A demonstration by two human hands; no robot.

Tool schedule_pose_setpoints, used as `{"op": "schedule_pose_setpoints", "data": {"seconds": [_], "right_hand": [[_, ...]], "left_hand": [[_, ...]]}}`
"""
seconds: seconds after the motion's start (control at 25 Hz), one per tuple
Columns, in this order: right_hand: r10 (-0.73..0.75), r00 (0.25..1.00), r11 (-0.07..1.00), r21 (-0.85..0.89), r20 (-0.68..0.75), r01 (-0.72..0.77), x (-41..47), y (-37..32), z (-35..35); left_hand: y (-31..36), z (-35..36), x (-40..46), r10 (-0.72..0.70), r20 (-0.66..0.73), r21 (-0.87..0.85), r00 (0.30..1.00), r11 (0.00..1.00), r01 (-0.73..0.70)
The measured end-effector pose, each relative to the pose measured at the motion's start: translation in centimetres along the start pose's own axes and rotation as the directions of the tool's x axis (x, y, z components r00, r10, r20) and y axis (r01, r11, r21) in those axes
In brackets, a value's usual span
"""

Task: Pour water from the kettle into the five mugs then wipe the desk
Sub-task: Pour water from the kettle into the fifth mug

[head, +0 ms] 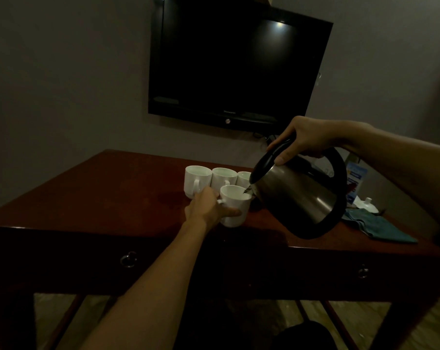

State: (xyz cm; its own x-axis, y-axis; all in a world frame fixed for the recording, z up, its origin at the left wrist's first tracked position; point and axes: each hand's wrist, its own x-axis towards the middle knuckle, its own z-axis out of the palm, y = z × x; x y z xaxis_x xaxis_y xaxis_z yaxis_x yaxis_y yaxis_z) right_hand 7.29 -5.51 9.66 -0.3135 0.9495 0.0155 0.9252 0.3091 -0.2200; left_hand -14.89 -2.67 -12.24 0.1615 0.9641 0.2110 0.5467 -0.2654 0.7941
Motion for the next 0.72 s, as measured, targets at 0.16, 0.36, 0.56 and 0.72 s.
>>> {"op": "schedule_pose_setpoints", "data": {"seconds": [0.16,0.36,0.56,0.72], "right_hand": [[0.006,1.0,1.0,0.002,0.023,-0.006,0.21,-0.23,-0.08],[0.009,0.999,1.0,-0.006,0.042,-0.009,0.38,-0.56,0.09],[0.002,0.998,1.0,0.004,0.059,-0.002,0.47,-0.6,-0.03],[0.015,0.998,1.0,0.005,0.066,-0.015,0.45,-0.95,-0.03]], "left_hand": [[-0.07,0.09,0.02,-0.002,-0.008,-0.001,1.0,1.0,0.002],[-0.03,0.13,0.15,-0.006,-0.01,-0.009,1.0,1.0,0.005],[-0.13,0.15,0.1,0.005,-0.007,-0.03,1.0,1.0,-0.005],[-0.31,0.13,0.22,0.027,0.002,-0.033,1.0,0.999,-0.027]]}}
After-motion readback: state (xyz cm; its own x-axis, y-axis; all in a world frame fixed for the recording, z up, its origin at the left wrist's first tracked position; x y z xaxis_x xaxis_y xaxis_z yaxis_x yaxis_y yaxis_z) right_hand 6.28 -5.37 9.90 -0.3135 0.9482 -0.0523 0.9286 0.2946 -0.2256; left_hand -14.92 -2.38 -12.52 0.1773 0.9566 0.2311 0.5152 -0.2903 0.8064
